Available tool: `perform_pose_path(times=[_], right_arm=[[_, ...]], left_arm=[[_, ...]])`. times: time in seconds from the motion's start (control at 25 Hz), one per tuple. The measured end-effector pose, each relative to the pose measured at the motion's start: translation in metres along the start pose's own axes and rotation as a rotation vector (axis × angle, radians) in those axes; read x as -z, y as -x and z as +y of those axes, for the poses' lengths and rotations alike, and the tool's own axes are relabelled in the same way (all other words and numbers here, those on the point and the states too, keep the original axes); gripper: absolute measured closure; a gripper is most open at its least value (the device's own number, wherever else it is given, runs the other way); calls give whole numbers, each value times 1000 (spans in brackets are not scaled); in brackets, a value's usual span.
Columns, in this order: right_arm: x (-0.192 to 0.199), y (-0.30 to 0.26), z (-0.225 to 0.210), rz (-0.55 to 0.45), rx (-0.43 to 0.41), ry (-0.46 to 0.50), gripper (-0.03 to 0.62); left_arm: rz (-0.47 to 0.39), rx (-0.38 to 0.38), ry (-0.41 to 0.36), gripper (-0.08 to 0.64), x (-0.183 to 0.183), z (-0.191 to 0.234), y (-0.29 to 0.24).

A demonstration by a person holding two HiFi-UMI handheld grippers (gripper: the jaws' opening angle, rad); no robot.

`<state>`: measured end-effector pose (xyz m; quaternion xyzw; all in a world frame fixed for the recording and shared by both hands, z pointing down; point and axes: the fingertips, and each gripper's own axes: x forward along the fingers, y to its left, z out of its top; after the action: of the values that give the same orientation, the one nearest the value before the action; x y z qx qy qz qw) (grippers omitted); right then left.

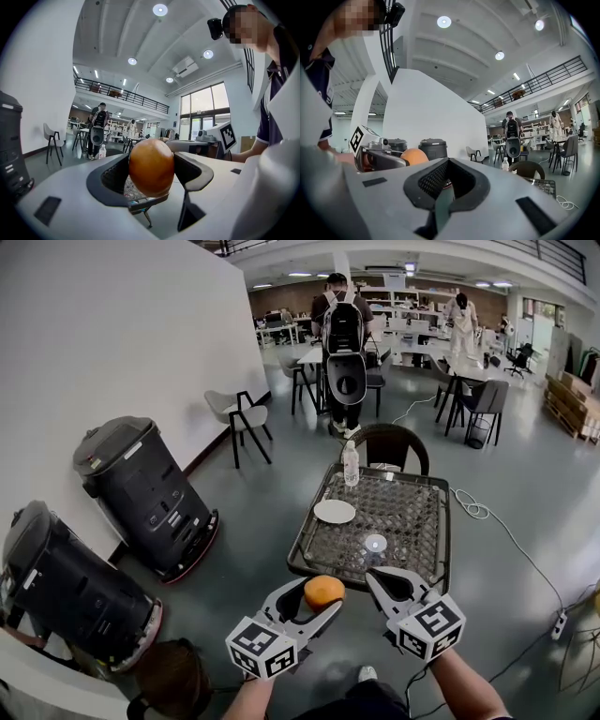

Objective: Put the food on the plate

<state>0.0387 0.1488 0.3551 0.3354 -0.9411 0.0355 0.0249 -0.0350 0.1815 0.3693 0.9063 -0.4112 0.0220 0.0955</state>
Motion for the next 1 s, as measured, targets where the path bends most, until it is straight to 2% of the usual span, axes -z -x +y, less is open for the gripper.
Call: perform_pose_path(times=[0.32, 0.72, 1.0], right_arm=[[2, -34, -55, 5, -56, -11, 589], [3, -66, -107, 30, -129, -19, 589], [11, -92, -140, 52, -112, -40, 589]], left_arm=[[9, -52, -8, 252, -13, 33, -52], [10, -127, 21, 252, -18, 62, -99], [32, -136, 56, 252, -10, 94, -123]])
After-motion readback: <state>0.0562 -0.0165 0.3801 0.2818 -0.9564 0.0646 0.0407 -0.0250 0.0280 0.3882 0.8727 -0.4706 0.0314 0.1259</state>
